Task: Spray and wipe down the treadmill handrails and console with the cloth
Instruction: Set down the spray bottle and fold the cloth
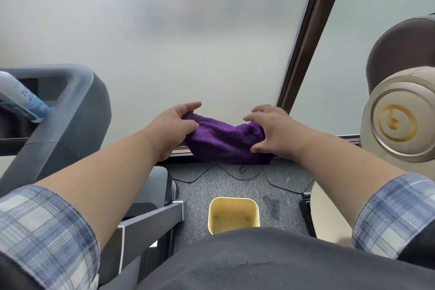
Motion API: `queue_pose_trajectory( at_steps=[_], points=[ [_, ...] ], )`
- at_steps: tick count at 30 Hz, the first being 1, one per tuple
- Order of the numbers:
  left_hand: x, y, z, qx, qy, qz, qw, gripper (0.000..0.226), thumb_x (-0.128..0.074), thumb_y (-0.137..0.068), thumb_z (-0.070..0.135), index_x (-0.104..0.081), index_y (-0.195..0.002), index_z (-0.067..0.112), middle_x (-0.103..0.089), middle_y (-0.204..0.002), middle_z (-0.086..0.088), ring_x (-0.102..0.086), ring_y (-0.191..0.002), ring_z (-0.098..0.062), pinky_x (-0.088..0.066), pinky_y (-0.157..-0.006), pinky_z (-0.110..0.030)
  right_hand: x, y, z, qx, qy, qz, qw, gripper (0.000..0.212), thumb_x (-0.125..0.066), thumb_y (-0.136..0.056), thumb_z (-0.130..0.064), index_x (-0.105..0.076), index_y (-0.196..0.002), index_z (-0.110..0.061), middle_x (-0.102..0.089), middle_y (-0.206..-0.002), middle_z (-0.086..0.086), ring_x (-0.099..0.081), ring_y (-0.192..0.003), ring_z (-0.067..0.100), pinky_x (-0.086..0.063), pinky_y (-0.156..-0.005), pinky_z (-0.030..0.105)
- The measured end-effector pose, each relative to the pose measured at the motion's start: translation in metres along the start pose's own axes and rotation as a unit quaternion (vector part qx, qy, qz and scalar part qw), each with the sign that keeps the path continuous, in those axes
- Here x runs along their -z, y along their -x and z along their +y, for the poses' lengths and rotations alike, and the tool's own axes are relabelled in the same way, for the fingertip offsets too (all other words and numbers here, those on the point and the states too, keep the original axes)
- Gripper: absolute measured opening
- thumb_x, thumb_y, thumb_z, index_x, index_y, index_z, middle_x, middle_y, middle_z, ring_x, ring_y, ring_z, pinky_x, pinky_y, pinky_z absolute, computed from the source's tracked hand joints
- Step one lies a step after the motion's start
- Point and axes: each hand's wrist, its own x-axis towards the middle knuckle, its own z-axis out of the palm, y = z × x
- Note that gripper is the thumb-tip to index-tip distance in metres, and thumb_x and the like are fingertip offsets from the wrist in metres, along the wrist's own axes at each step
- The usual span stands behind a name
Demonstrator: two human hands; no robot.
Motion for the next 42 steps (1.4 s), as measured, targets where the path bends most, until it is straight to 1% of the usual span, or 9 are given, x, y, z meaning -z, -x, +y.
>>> queue_pose_trajectory(
  at_steps=[4, 9, 12, 21, 24, 28, 34, 38, 42],
  points=[
    [0.008, -0.004, 0.002, -0.014, -0.256, -0.013, 0.966, 0.048, -0.070, -0.085, 0.011, -0.062, -0.129, 0.030, -0.067, -0.104, 0.007, -0.065, -0.088, -0.008, -0.049, -0.074, -0.015, 0.009, -0.005, -0.001, -0.001, 0.078, 0.014, 0.997, 0.029, -0.066, -0.091, -0.024, -0.068, -0.119, -0.025, -0.064, -0.119, 0.000, -0.056, -0.116, 0.024, -0.043, -0.099, 0.032],
    [0.005, -0.013, 0.013, -0.013, -0.495, 0.012, 0.869, 0.026, -0.072, -0.085, 0.047, -0.072, -0.099, 0.026, -0.067, -0.084, 0.006, -0.061, -0.078, -0.012, -0.044, -0.069, -0.026, 0.018, -0.007, -0.002, -0.075, 0.122, 0.025, 0.989, 0.021, -0.051, -0.097, -0.033, -0.067, -0.110, -0.029, -0.069, -0.108, 0.000, -0.060, -0.105, 0.027, -0.049, -0.086, 0.037],
    [0.005, -0.020, 0.021, -0.016, -0.551, 0.044, 0.833, 0.034, -0.066, -0.084, 0.060, -0.066, -0.090, 0.027, -0.059, -0.105, -0.002, -0.058, -0.100, -0.021, -0.048, -0.089, -0.033, 0.026, -0.011, 0.004, -0.117, 0.162, 0.025, 0.979, 0.026, -0.047, -0.097, -0.047, -0.063, -0.092, -0.027, -0.061, -0.088, -0.004, -0.057, -0.096, 0.027, -0.045, -0.082, 0.038],
    [-0.009, -0.027, 0.030, -0.010, -0.419, 0.044, 0.907, 0.039, -0.060, -0.089, 0.056, -0.060, -0.077, 0.018, -0.063, -0.082, -0.002, -0.059, -0.079, -0.019, -0.043, -0.064, -0.032, 0.028, -0.020, -0.006, -0.244, -0.176, 0.028, 0.953, 0.034, -0.058, -0.089, -0.047, -0.067, -0.078, -0.015, -0.068, -0.078, 0.003, -0.065, -0.075, 0.022, -0.048, -0.060, 0.032],
    [-0.024, -0.024, 0.029, 0.025, -0.221, 0.019, 0.975, 0.035, -0.062, -0.092, 0.049, -0.065, -0.090, 0.014, -0.071, -0.089, -0.009, -0.071, -0.082, -0.027, -0.062, -0.073, -0.042, 0.021, -0.029, -0.025, -0.290, -0.376, 0.003, 0.880, 0.031, -0.062, -0.094, -0.041, -0.067, -0.093, -0.011, -0.070, -0.086, 0.008, -0.070, -0.071, 0.026, -0.061, -0.067, 0.039],
    [-0.041, -0.021, 0.024, 0.011, -0.109, -0.068, 0.992, 0.044, -0.064, -0.086, 0.058, -0.068, -0.098, 0.015, -0.075, -0.094, -0.010, -0.073, -0.083, -0.023, -0.060, -0.082, -0.043, 0.017, -0.032, -0.055, -0.304, -0.535, -0.035, 0.788, 0.031, -0.060, -0.099, -0.041, -0.065, -0.100, -0.010, -0.072, -0.082, 0.010, -0.072, -0.069, 0.026, -0.063, -0.070, 0.046],
    [-0.039, -0.024, 0.007, -0.088, -0.209, -0.128, 0.965, 0.045, -0.078, -0.070, 0.042, -0.064, -0.107, 0.021, -0.075, -0.089, 0.006, -0.070, -0.082, -0.012, -0.051, -0.071, -0.017, 0.021, -0.026, -0.057, -0.192, -0.716, -0.148, 0.655, 0.070, -0.040, -0.102, -0.056, -0.058, -0.131, 0.004, -0.069, -0.111, 0.016, -0.067, -0.102, 0.032, -0.055, -0.097, 0.048],
    [-0.032, -0.030, 0.004, -0.098, -0.193, 0.025, 0.976, 0.024, -0.060, -0.084, 0.021, -0.062, -0.108, 0.025, -0.069, -0.087, 0.007, -0.064, -0.075, -0.009, -0.046, -0.060, -0.017, 0.011, -0.029, -0.033, -0.179, -0.661, -0.110, 0.721, 0.042, -0.047, -0.104, -0.039, -0.062, -0.132, -0.012, -0.064, -0.132, 0.005, -0.067, -0.113, 0.030, -0.056, -0.093, 0.045],
    [-0.019, -0.031, 0.007, 0.007, 0.079, -0.084, 0.993, 0.040, -0.052, -0.080, 0.013, -0.064, -0.118, 0.010, -0.066, -0.093, -0.009, -0.063, -0.085, -0.025, -0.054, -0.074, -0.037, 0.000, -0.036, -0.006, -0.193, -0.499, -0.022, 0.845, 0.072, -0.071, -0.086, -0.053, -0.044, -0.147, -0.027, -0.051, -0.146, -0.006, -0.047, -0.134, 0.016, -0.038, -0.110, 0.044]
  ],
)
